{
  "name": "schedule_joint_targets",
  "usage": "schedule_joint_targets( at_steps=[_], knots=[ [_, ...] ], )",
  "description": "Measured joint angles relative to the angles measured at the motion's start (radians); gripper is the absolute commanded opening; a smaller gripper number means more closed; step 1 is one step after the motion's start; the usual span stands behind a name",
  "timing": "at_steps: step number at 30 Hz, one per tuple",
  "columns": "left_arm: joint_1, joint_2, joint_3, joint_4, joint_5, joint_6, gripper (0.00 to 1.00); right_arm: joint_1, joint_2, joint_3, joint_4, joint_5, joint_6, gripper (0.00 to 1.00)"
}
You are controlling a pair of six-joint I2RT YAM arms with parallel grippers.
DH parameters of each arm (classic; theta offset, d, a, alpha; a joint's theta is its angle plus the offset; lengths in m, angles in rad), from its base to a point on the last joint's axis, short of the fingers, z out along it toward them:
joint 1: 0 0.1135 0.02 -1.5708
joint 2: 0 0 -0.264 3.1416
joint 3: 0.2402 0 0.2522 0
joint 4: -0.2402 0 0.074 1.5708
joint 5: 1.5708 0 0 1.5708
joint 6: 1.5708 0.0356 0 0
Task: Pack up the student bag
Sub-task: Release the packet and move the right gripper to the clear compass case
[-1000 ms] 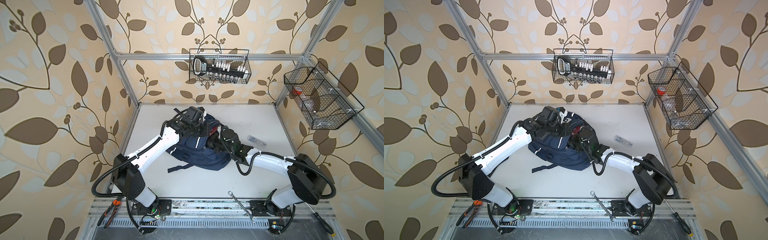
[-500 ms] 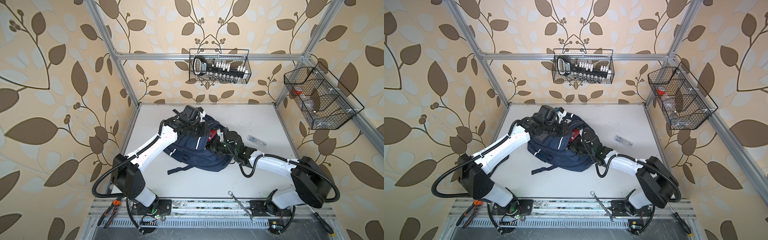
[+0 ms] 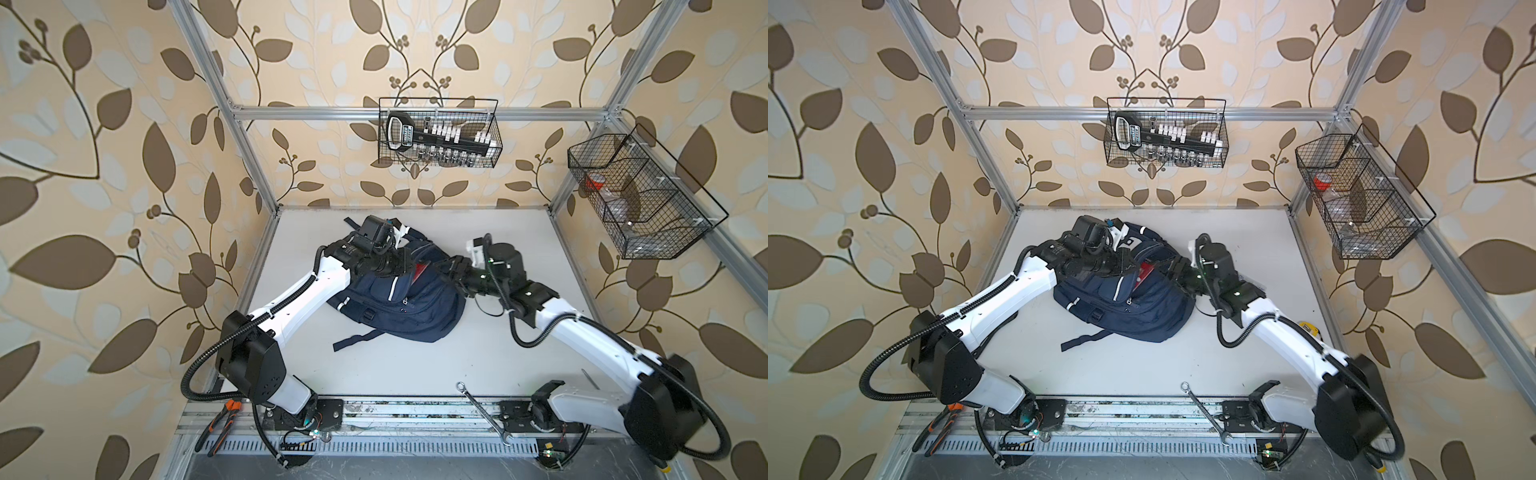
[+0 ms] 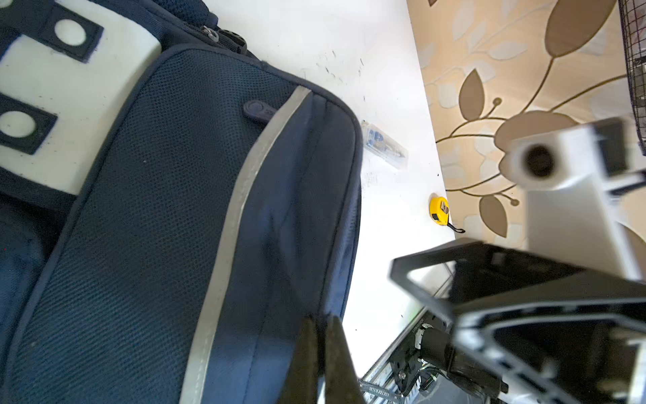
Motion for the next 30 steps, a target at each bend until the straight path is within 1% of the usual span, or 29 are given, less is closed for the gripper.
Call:
schedule_joint_targets(
  at_steps=[2, 5, 8, 9, 12, 15, 19, 24, 27, 30],
  knots=[
    [0.0, 0.0, 0.0, 0.001, -0.001, 0.005, 0.0, -0.108, -0.058, 0.018, -0.101, 0.023, -0.082, 0.69],
    [0.0, 0.0, 0.0, 0.0, 0.0, 0.014, 0.0, -0.259, -0.034, 0.078, -0.235, 0.116, -0.201, 0.72],
    [0.0, -0.009, -0.01, 0.004, 0.005, 0.018, 0.0, -0.392, 0.072, 0.117, -0.299, 0.206, -0.294, 0.72],
    [0.0, -0.016, -0.019, 0.004, 0.006, 0.018, 0.0, -0.44, 0.127, 0.126, -0.309, 0.222, -0.32, 0.74],
    [0.0, -0.041, -0.043, 0.006, 0.006, 0.022, 0.0, -0.535, 0.291, 0.141, -0.303, 0.274, -0.379, 0.74],
    [0.0, -0.06, -0.066, 0.006, 0.008, 0.029, 0.0, -0.562, 0.419, 0.153, -0.289, 0.32, -0.432, 0.74],
    [0.0, -0.085, -0.096, 0.005, 0.016, 0.038, 0.0, -0.572, 0.536, 0.224, -0.266, 0.355, -0.496, 0.74],
    [0.0, -0.092, -0.111, 0.005, 0.018, 0.04, 0.0, -0.653, 0.662, 0.32, -0.203, 0.328, -0.538, 0.74],
    [0.0, -0.093, -0.111, 0.005, 0.014, 0.042, 0.0, -0.686, 0.689, 0.316, -0.204, 0.301, -0.546, 0.74],
    [0.0, -0.093, -0.111, 0.004, 0.011, 0.043, 0.0, -0.684, 0.682, 0.292, -0.204, 0.255, -0.545, 0.73]
  ],
)
